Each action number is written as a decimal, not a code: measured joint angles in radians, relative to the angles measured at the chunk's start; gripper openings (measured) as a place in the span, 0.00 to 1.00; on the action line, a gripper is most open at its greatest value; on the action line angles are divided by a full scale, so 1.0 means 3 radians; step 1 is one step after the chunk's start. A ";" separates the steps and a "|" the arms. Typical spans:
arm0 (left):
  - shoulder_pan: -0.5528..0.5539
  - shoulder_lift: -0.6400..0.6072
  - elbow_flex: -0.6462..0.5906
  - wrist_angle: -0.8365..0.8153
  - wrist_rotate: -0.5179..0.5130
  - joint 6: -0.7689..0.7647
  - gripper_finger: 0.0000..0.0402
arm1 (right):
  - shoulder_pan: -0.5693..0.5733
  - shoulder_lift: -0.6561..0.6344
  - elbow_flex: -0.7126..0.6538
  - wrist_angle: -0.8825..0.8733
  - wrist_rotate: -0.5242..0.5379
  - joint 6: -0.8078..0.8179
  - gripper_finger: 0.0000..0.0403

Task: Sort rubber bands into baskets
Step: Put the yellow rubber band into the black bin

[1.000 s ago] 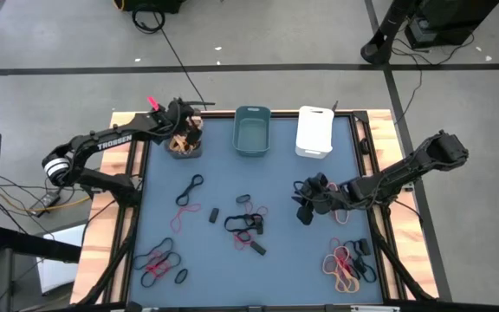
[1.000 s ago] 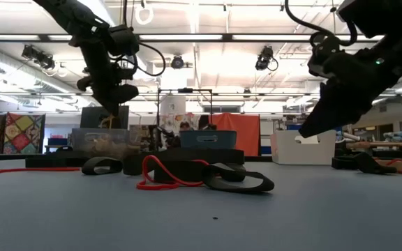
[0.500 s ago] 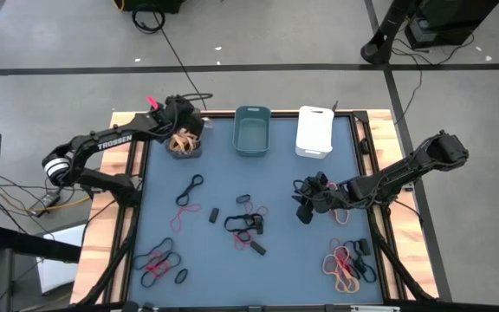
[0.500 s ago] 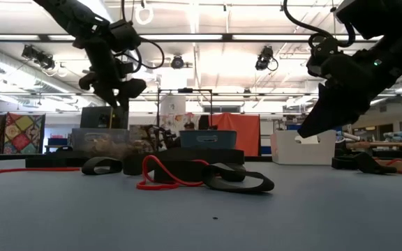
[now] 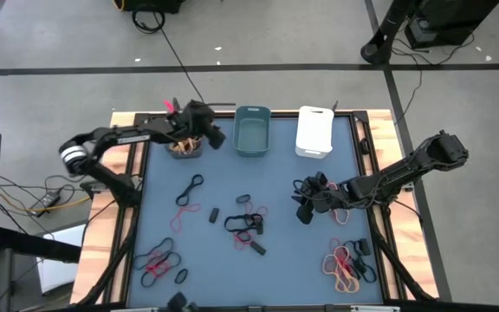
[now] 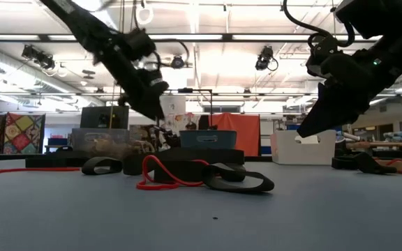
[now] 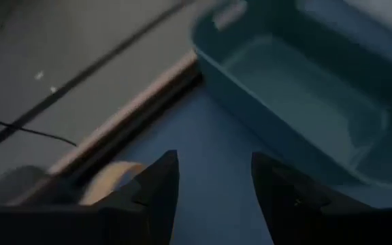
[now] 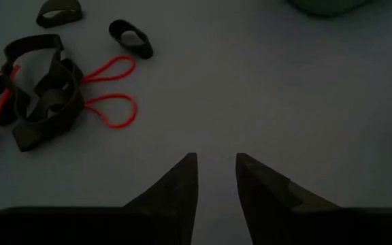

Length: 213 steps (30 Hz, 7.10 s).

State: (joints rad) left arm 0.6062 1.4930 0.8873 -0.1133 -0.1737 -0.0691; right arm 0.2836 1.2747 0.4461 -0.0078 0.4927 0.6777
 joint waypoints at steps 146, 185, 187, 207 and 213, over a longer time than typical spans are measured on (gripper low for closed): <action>-0.1399 -0.0113 0.0233 0.0337 -0.0040 0.0095 0.23 | 0.0083 -0.0264 0.0659 -0.2643 -0.0527 0.0804 0.21; -0.2138 -0.0042 -0.0957 0.2086 -0.0125 -0.0506 0.23 | -0.0040 0.0137 0.0406 -0.3346 -0.0691 0.1952 0.20; -0.2138 -0.0042 -0.0958 0.2084 -0.0125 -0.0508 0.23 | -0.0119 0.0241 0.0406 -0.3346 -0.0746 0.1902 0.20; -0.2138 -0.0043 -0.0953 0.2059 -0.0134 -0.0508 0.23 | -0.0211 0.0149 0.0474 -0.3147 -0.0934 0.1408 0.03; -0.2137 -0.0044 -0.0953 0.2062 -0.0158 -0.0509 0.23 | -0.0251 -0.0013 0.0639 -0.3519 -0.0788 0.1511 0.20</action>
State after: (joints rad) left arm -0.0349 1.4799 0.6014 0.5053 -0.2210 -0.2218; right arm 0.2083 1.2708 0.6379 -1.0635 0.2562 1.1311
